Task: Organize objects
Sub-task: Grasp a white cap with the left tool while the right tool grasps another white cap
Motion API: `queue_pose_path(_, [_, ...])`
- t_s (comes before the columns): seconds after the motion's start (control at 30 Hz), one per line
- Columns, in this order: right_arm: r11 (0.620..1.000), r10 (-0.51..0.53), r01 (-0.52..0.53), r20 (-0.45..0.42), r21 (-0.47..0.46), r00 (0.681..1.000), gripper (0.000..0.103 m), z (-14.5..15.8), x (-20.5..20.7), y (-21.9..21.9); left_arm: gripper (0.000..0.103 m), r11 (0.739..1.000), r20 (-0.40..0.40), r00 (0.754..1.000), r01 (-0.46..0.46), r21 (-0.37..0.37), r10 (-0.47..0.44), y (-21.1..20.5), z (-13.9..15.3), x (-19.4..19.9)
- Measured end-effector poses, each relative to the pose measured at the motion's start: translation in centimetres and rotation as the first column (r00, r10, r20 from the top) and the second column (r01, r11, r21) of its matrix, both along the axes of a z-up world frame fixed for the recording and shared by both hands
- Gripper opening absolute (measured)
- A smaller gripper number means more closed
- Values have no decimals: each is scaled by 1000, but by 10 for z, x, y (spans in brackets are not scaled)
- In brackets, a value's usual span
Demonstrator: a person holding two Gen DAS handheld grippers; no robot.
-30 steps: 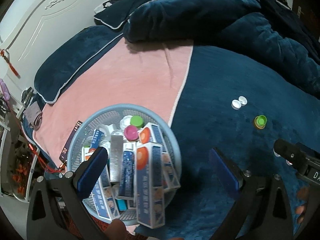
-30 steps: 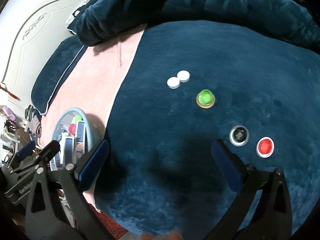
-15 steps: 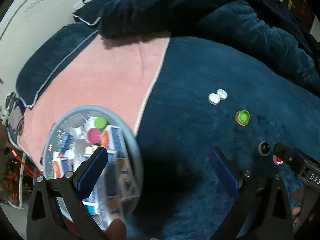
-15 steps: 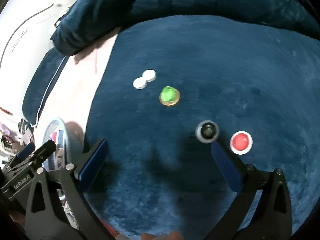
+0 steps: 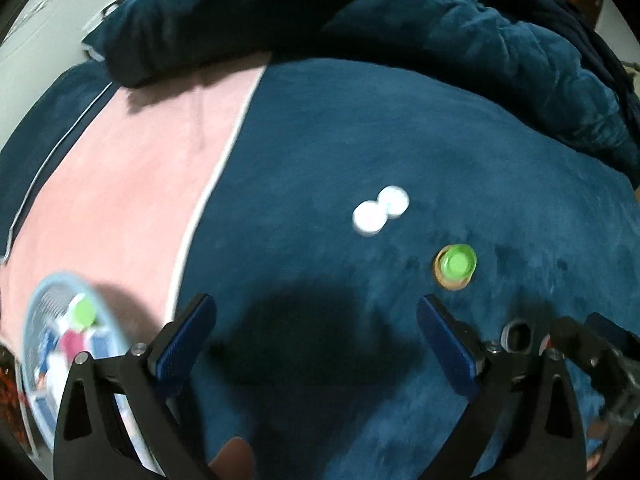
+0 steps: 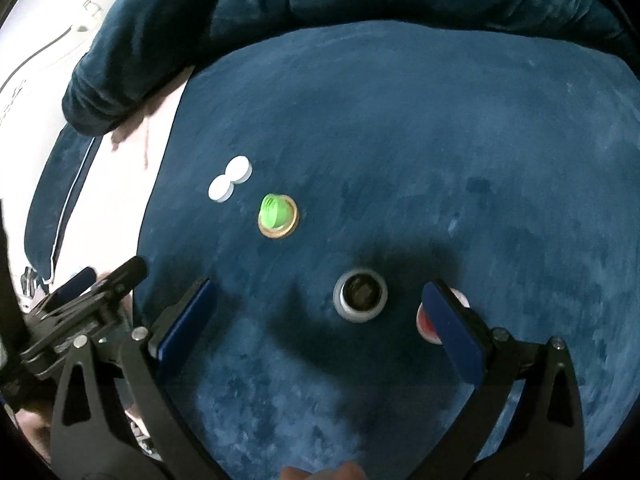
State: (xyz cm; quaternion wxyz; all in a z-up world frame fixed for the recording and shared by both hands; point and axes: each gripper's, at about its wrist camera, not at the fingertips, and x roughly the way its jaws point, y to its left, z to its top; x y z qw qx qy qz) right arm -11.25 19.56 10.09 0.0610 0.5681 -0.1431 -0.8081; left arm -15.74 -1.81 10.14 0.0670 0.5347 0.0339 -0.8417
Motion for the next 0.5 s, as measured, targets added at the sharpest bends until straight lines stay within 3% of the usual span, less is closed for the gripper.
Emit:
queue_pose_path(0.4, [997,-75,74,-29,-4,997,103,-14,-25,16,80,999,-42,999,5,53,-2,8,-68,-57])
queue_pose_path(0.5, [997,-81,81,-26,-1,996,103,-18,-26,18,69,998,-35,999,17,64,-14,12,-81,-66])
